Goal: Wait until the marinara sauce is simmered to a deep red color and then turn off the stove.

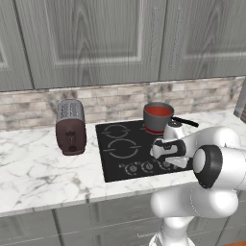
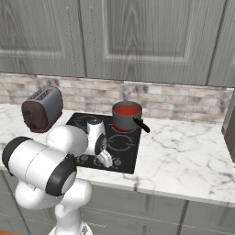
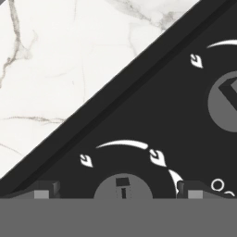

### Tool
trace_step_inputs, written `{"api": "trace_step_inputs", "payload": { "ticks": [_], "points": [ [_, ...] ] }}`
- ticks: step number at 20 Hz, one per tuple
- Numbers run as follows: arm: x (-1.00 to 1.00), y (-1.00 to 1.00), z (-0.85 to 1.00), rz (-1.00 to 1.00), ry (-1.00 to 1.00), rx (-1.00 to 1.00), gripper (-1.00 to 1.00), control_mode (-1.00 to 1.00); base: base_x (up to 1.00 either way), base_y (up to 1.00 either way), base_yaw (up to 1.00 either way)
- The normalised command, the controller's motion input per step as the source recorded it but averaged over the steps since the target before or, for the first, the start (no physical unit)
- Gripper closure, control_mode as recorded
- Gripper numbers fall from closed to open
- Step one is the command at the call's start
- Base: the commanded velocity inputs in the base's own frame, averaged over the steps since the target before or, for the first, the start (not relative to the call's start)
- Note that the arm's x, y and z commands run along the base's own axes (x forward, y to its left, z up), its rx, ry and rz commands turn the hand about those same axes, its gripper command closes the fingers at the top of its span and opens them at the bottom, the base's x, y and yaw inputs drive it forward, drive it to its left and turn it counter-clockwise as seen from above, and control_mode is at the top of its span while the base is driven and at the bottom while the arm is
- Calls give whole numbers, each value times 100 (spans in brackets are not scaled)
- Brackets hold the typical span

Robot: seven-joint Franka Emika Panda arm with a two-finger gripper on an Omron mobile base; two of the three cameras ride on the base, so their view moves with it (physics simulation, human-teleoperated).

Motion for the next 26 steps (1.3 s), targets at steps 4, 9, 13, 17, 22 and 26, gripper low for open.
{"api": "trace_step_inputs", "payload": {
  "ticks": [4, 9, 13, 17, 22, 26],
  "points": [
    [0, 0, 0, 0, 0, 0, -100, -100, 0, 0, 0],
    [0, 0, 0, 0, 0, 0, -100, -100, 0, 0, 0],
    [0, 0, 0, 0, 0, 0, -100, -100, 0, 0, 0],
    [0, 0, 0, 0, 0, 0, -100, -100, 0, 0, 0],
    [0, 0, 0, 0, 0, 0, -100, -100, 0, 0, 0],
    [0, 0, 0, 0, 0, 0, -100, -100, 0, 0, 0]
  ]
}}
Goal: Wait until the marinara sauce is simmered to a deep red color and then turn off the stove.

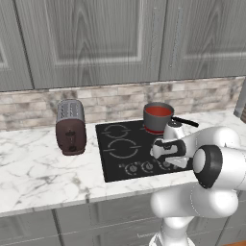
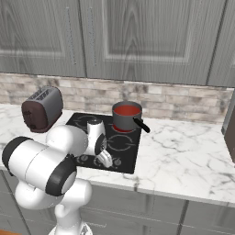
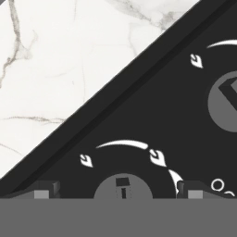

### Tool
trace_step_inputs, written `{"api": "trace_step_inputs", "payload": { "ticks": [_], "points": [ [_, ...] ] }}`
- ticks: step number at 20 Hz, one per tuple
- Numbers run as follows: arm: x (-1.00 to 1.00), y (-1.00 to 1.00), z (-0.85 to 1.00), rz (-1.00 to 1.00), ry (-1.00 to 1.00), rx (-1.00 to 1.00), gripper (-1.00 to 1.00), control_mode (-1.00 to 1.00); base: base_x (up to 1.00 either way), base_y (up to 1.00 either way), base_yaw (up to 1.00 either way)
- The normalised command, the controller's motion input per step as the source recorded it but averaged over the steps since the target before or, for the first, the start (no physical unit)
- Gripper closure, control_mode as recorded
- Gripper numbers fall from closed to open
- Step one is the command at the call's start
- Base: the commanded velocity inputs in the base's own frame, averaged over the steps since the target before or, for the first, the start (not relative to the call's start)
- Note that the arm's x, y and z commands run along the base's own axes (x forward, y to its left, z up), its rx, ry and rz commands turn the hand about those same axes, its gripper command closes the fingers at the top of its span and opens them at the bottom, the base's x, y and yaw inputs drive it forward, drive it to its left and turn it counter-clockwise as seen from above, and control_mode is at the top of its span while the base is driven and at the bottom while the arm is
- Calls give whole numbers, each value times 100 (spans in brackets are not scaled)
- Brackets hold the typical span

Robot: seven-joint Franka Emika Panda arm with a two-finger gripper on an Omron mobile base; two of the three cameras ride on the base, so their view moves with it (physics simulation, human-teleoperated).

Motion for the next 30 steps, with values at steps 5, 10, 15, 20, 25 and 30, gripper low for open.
{"api": "trace_step_inputs", "payload": {
  "ticks": [5, 10, 15, 20, 25, 30],
  "points": [
    [0, 0, 0, 0, 0, 0, -100, -100, 0, 0, 0],
    [0, 0, 0, 0, 0, 0, -100, -100, 0, 0, 0],
    [0, 0, 0, 0, 0, 0, -100, -100, 0, 0, 0],
    [0, 0, 0, 0, 0, 0, -100, -100, 0, 0, 0],
    [0, 0, 0, 0, 0, 0, -100, -100, 0, 0, 0],
    [0, 0, 0, 0, 0, 0, -100, -100, 0, 0, 0]
  ]
}}
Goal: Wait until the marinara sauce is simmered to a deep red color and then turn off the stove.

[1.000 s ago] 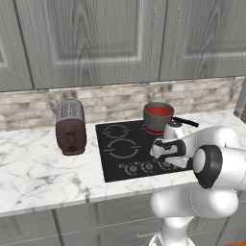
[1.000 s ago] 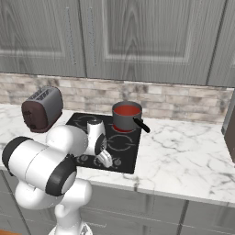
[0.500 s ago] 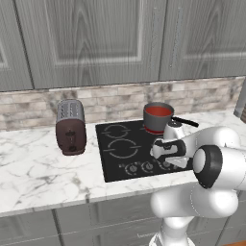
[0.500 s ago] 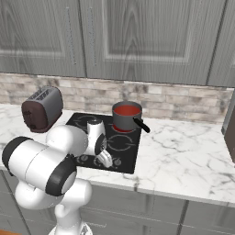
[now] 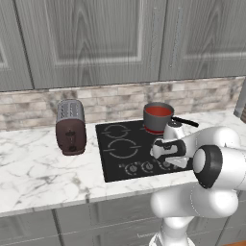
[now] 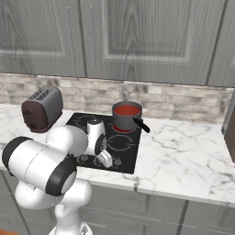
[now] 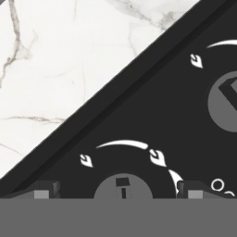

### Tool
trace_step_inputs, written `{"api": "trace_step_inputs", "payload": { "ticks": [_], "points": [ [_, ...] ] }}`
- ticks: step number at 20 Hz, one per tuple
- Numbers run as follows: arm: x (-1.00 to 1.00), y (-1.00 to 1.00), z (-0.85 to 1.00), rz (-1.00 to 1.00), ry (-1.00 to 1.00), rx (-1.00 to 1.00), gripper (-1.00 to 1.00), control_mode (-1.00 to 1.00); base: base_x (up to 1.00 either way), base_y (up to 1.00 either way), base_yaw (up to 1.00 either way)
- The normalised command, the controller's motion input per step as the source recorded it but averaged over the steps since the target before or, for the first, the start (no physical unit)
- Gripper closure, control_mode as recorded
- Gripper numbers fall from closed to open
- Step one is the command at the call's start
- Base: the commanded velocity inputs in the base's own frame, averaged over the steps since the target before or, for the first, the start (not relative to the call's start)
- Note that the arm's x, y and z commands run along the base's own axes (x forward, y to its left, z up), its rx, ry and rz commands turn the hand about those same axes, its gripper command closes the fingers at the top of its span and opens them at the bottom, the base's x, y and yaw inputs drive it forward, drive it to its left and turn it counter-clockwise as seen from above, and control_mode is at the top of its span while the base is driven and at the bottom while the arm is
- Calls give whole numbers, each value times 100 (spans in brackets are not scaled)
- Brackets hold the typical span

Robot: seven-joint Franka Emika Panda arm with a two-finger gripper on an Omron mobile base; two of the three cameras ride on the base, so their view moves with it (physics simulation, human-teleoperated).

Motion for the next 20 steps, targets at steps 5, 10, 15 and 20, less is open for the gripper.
{"api": "trace_step_inputs", "payload": {
  "ticks": [5, 10, 15, 20],
  "points": [
    [0, 0, 0, 0, 0, 0, -100, -100, 0, 0, 0],
    [0, 0, 0, 0, 0, 0, -100, -100, 0, 0, 0],
    [0, 0, 0, 0, 0, 0, -100, -100, 0, 0, 0],
    [0, 0, 0, 0, 0, 0, -100, -100, 0, 0, 0]
  ]
}}
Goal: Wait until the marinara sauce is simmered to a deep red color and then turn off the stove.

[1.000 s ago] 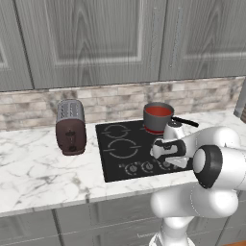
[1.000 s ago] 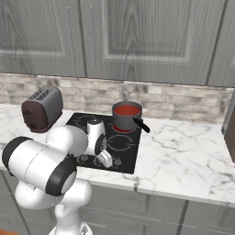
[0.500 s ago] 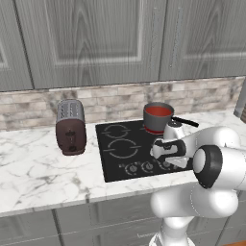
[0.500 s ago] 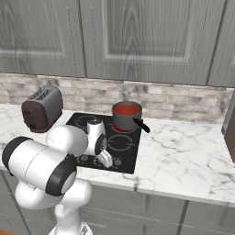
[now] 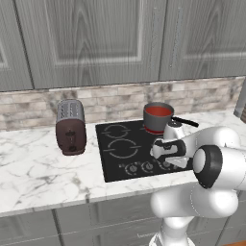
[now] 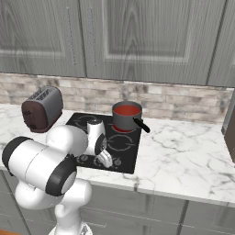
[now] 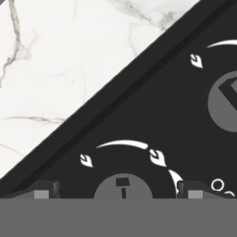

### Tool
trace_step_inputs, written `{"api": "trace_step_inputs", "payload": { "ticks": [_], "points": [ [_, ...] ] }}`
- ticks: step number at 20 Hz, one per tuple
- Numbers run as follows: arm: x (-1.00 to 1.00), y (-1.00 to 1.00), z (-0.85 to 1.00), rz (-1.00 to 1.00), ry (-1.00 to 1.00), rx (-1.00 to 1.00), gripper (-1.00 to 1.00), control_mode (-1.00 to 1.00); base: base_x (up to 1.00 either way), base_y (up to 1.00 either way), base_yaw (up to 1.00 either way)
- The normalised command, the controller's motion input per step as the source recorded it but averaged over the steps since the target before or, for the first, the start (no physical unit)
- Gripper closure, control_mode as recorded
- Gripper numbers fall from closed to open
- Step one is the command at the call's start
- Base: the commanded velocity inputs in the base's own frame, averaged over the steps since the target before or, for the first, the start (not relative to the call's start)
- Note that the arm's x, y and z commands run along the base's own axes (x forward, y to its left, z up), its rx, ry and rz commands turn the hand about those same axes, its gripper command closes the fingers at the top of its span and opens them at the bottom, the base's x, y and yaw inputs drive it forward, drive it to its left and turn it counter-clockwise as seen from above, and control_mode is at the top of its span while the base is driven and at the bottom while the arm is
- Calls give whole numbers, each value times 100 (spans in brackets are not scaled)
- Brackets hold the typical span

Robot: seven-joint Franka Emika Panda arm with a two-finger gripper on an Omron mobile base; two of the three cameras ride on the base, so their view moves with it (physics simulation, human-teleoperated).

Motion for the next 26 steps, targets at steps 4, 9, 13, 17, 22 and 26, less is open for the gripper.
{"api": "trace_step_inputs", "payload": {
  "ticks": [4, 9, 13, 17, 22, 26],
  "points": [
    [0, 0, 0, 0, 0, 0, -100, -100, 0, 0, 0],
    [0, 0, 0, 0, 0, 0, -100, -100, 0, 0, 0],
    [0, 0, 0, 0, 0, 0, -100, -100, 0, 0, 0],
    [0, 0, 0, 0, 0, 0, -100, -100, 0, 0, 0],
    [0, 0, 0, 0, 0, 0, -100, -100, 0, 0, 0],
    [0, 0, 0, 0, 0, 0, -100, -100, 0, 0, 0]
  ]
}}
